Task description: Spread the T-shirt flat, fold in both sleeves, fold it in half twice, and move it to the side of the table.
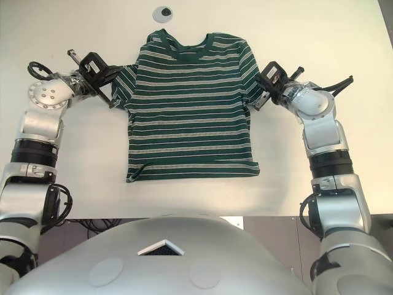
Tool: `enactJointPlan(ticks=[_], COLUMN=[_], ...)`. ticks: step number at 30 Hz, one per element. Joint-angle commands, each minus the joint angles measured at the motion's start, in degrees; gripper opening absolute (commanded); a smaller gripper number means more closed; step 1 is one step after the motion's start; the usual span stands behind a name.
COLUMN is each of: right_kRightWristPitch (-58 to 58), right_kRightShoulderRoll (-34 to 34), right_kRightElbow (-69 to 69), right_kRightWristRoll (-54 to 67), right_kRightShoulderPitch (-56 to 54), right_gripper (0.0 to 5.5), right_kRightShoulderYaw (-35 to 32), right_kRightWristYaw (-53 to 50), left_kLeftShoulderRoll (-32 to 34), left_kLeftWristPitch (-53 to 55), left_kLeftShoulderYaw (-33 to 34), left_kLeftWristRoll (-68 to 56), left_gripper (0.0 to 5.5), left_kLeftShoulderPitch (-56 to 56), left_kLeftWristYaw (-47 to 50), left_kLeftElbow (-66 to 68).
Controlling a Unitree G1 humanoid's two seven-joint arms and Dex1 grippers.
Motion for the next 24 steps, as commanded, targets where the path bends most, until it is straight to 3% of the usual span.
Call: enactJointPlan(ticks=[1,7,15,24], right_kRightWristPitch=[-2.7,-3.1,-2.3,-13.7], right_kRightShoulderRoll=[0.9,-1.3,-7.7,-2.9], right_kRightElbow=[4.5,7.0,4.8,-2.5], right_kRightWristRoll=[-3.4,-5.0,-4.4,1.0], right_kRightShoulderPitch=[-1.2,0.6,8.2,7.4], right_gripper=[0.01,0.01,0.01,0.01], right_kRightShoulderYaw=[2.2,2.8,-1.6,-6.4], right_kRightWristYaw=[0.1,1.1,2.7,0.9], left_kLeftShoulderRoll=[-1.6,0.7,7.8,3.4], left_kLeftWristPitch=[-0.9,-2.9,-3.6,-11.5], left_kLeftShoulderYaw=[-3.2,-3.2,1.7,5.2], left_kLeftWristRoll=[3.5,4.4,1.7,-6.1], left_gripper=[0.0,0.0,0.0,0.0], left_kLeftShoulderPitch=[-4.0,-4.5,1.2,2.0], left_kLeftWristYaw=[-0.2,-1.0,-0.9,-3.7], left_kLeftElbow=[8.9,16.0,13.5,5.0])
